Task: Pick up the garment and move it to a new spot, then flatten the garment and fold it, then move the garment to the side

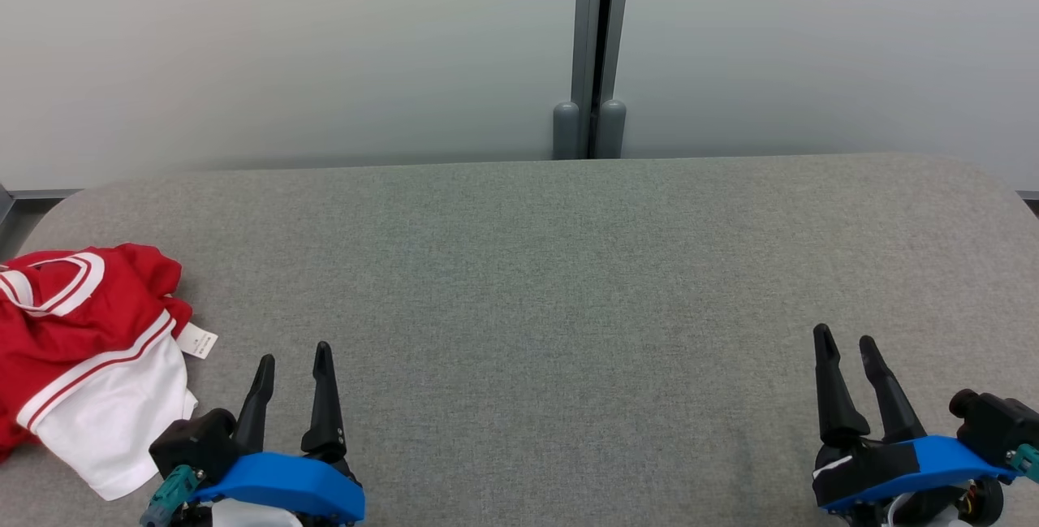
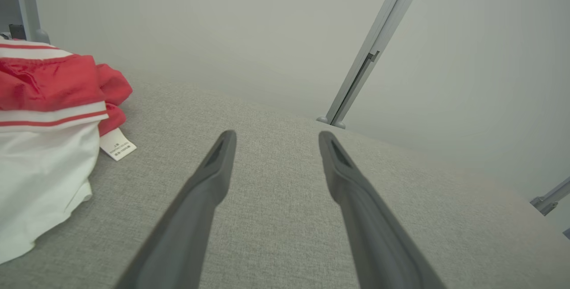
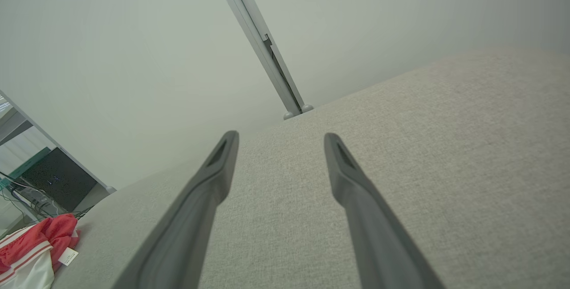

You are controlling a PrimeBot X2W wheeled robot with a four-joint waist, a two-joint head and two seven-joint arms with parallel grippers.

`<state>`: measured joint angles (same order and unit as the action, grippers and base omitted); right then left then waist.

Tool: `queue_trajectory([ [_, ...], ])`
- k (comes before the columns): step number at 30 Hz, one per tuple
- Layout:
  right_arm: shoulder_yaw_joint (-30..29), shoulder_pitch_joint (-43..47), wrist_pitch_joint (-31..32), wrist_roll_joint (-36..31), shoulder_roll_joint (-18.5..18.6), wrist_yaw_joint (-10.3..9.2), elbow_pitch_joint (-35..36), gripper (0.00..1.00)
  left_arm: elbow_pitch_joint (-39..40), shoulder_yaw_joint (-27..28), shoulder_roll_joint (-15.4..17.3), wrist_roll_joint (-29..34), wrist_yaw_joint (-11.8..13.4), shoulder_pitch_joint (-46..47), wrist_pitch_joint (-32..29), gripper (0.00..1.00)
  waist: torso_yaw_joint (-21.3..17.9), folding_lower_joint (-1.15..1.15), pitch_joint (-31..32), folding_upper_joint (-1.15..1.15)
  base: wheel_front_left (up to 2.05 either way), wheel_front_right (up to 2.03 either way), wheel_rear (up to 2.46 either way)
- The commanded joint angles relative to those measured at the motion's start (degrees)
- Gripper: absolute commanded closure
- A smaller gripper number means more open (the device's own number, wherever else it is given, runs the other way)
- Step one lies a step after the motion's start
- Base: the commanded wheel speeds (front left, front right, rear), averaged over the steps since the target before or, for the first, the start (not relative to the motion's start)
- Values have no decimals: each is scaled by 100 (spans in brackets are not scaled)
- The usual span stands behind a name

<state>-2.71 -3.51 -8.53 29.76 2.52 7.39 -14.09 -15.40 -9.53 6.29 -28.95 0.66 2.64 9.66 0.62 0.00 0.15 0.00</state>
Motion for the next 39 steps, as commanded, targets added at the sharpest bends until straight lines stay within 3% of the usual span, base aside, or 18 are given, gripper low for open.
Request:
queue_trajectory([
  [1,-27,5,-38,-201,46,12,54,0,17,-24,45,183,38,19,57,0,2,0,1,0,0,0,0],
  [16,-90,54,-70,-965,50,13,6,0,-125,-215,99,823,71,1,249,0,87,0,22,0,0,0,0],
  [39,-64,108,-104,-1822,55,16,-37,0,-142,-259,85,1195,223,-119,326,0,96,0,33,0,0,0,0],
])
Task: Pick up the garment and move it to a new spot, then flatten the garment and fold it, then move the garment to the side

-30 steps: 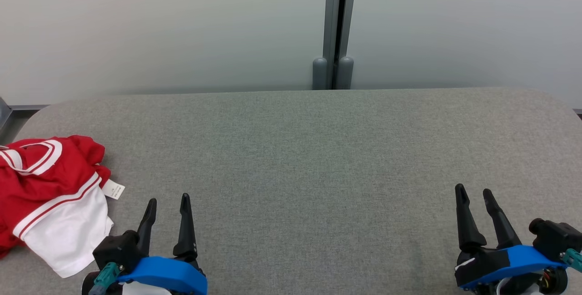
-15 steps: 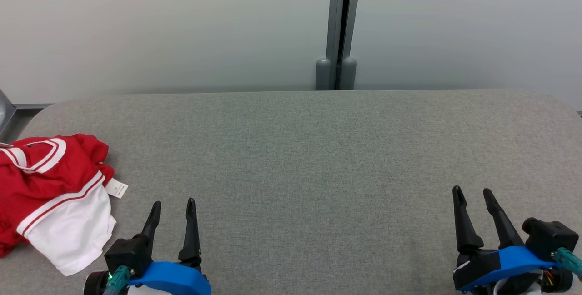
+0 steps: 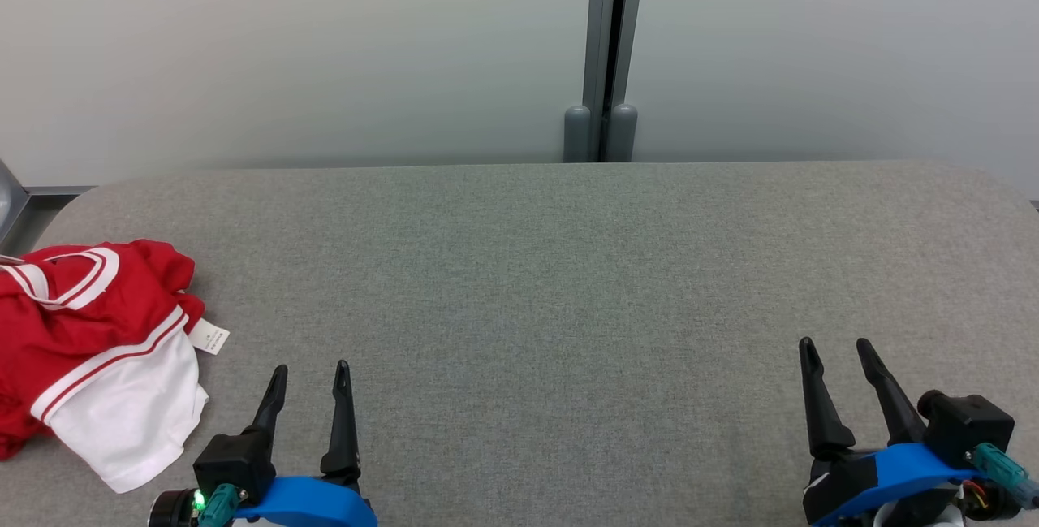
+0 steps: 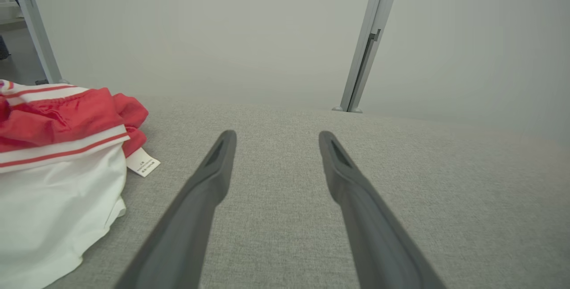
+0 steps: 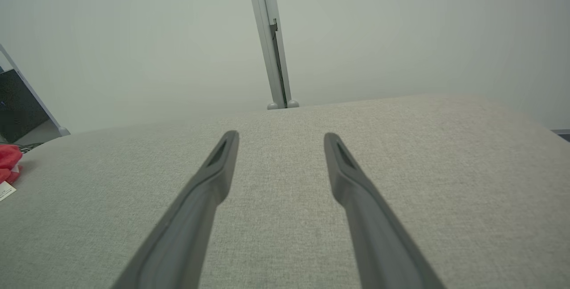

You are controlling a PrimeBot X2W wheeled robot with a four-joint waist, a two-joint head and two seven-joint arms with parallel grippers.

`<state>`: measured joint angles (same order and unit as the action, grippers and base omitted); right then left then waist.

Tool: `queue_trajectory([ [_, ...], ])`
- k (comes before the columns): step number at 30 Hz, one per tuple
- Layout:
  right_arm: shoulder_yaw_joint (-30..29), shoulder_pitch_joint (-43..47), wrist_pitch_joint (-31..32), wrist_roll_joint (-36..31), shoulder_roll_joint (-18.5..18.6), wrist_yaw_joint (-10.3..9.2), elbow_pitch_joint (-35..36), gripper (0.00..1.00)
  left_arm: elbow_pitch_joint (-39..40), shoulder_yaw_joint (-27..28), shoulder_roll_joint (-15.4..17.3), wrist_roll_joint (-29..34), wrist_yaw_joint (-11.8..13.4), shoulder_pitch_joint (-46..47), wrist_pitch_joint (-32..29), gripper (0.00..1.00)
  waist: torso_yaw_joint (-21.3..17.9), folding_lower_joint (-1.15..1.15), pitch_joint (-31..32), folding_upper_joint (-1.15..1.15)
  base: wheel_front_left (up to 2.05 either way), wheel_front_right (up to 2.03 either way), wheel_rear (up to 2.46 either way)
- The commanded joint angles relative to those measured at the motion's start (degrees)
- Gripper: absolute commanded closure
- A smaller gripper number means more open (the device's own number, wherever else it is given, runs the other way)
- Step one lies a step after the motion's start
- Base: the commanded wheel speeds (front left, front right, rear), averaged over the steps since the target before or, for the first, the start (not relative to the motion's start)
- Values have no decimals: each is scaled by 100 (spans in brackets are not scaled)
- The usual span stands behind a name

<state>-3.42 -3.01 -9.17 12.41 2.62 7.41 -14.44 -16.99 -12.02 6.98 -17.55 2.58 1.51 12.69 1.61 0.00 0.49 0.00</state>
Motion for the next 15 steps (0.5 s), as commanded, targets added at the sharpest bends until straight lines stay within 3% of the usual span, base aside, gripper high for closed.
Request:
queue_trajectory([
  [1,8,53,-47,-118,45,14,-5,0,20,-20,27,87,35,-7,26,0,-5,0,-1,0,0,0,0],
  [15,0,41,-109,-186,45,9,-93,0,41,-97,96,198,115,-22,22,0,-19,0,6,0,0,0,0],
])
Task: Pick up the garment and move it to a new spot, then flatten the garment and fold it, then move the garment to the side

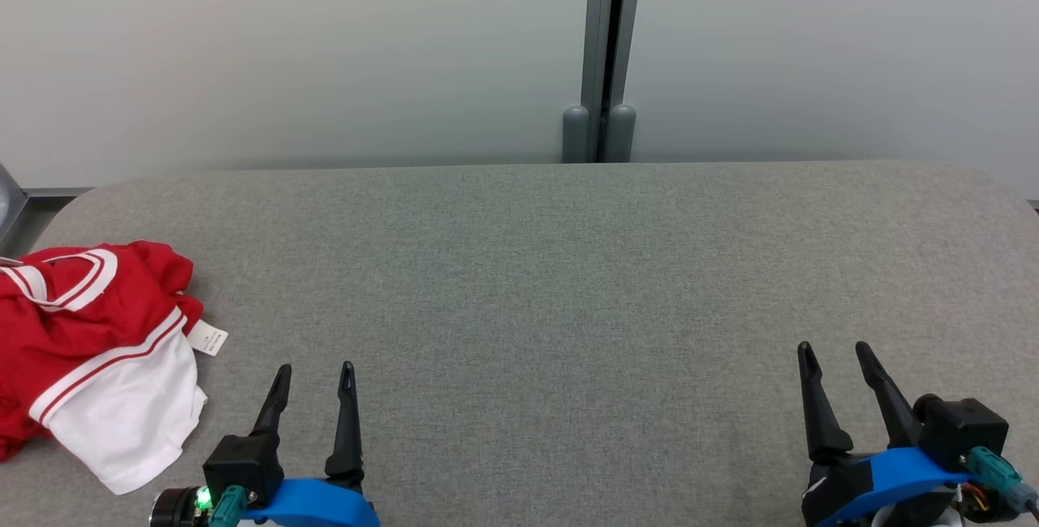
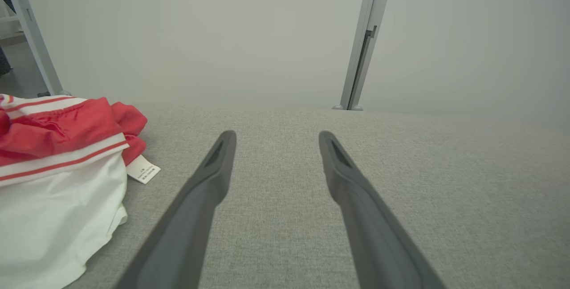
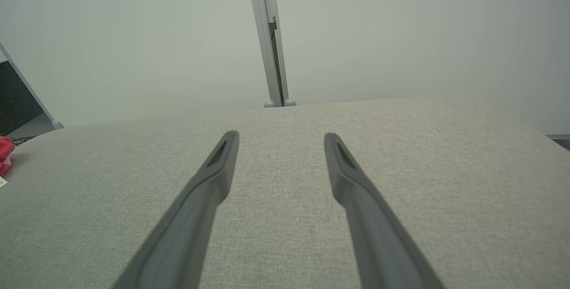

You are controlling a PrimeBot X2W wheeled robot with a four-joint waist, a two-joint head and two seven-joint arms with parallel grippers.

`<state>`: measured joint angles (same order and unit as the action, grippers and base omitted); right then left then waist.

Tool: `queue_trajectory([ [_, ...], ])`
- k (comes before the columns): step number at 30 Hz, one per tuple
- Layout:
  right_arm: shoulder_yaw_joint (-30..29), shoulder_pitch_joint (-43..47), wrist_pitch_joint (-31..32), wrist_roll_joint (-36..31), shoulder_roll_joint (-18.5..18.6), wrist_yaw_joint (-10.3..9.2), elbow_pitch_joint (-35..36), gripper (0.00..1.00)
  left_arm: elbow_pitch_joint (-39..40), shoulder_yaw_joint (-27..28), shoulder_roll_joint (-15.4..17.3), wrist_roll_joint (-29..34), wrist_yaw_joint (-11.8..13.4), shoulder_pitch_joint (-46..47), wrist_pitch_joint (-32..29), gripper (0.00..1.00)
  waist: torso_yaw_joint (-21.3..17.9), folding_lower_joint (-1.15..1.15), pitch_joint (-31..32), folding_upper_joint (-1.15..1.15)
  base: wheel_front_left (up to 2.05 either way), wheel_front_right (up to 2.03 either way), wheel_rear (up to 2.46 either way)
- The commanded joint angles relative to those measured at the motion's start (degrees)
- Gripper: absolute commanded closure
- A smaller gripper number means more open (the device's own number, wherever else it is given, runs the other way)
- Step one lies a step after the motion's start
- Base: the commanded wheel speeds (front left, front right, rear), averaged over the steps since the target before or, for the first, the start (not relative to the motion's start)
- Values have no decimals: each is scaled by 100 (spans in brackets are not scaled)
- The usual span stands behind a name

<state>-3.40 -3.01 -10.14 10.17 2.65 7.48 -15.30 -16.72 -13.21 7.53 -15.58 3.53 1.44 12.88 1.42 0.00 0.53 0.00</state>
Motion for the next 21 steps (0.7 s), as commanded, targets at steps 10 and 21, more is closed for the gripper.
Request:
queue_trajectory([
  [10,-14,55,-63,69,41,3,-22,0,43,-15,70,-27,55,7,0,0,61,0,-21,0,0,0,0],
  [21,-20,83,-89,13,38,3,31,0,77,-51,109,-36,128,53,35,0,819,0,-54,0,0,0,0],
])
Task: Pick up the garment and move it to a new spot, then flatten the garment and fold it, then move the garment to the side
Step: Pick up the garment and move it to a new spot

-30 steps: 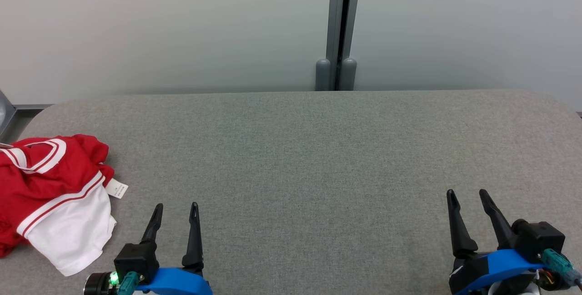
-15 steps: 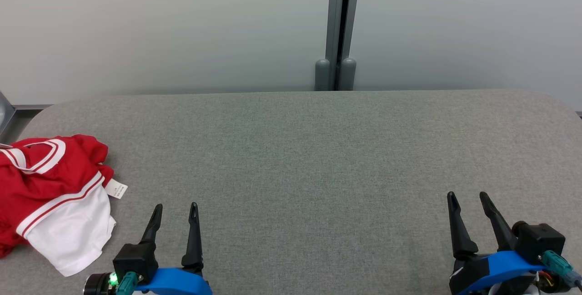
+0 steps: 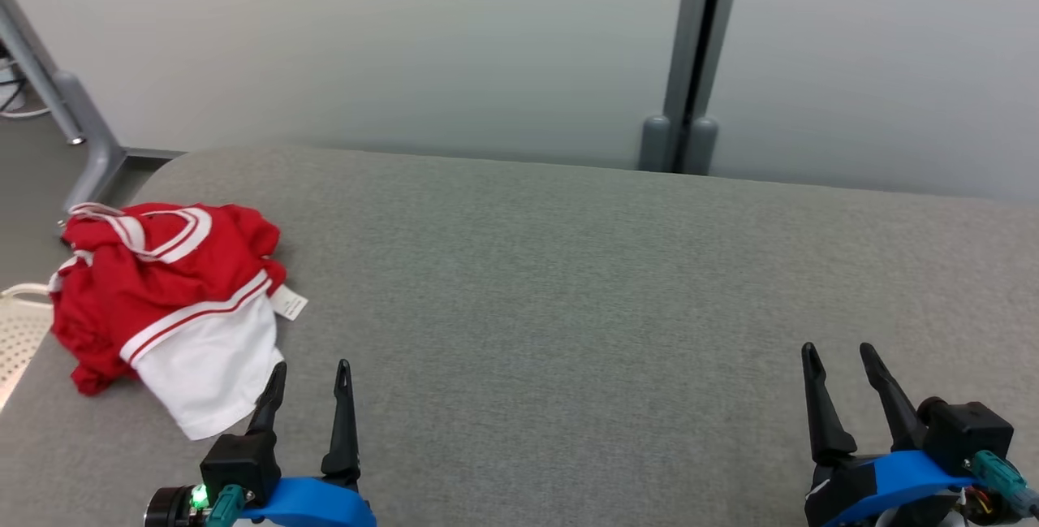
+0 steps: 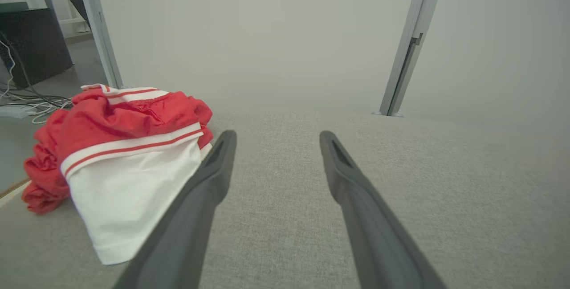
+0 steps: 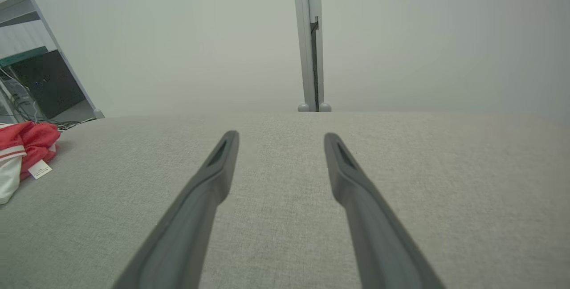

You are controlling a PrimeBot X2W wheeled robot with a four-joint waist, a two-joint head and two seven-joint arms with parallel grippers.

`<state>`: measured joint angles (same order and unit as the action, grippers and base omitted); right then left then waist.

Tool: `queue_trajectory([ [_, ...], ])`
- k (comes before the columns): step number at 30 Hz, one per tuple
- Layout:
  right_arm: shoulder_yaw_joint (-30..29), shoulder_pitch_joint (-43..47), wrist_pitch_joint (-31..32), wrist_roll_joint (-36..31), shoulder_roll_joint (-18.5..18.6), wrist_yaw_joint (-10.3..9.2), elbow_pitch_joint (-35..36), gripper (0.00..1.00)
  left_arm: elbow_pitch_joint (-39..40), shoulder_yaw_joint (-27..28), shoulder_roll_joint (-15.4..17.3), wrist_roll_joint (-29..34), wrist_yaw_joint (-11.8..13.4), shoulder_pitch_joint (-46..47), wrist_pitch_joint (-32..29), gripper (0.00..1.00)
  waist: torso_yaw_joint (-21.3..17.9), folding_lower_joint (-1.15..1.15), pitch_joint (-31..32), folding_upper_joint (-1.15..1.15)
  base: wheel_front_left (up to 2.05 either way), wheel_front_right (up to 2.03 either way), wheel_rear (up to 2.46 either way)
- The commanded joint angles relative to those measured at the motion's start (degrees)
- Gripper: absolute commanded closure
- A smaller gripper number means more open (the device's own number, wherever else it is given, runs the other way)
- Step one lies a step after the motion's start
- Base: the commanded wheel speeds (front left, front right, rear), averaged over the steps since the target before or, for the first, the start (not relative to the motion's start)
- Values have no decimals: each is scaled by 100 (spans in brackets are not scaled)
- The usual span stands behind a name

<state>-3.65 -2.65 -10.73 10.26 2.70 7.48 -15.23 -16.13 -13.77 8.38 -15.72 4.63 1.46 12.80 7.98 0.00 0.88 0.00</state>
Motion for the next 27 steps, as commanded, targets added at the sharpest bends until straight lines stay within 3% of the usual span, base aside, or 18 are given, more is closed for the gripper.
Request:
queue_trajectory([
  [1,5,39,-28,11,35,3,16,0,19,2,30,-27,21,49,43,0,269,0,-89,0,0,0,0],
  [17,134,70,35,42,35,3,-11,0,101,11,152,-70,91,-109,43,0,1795,0,-19,0,0,0,0],
  [27,245,5,11,92,36,3,-81,0,190,24,237,-128,131,-179,5,0,2171,0,-27,0,0,0,0],
])
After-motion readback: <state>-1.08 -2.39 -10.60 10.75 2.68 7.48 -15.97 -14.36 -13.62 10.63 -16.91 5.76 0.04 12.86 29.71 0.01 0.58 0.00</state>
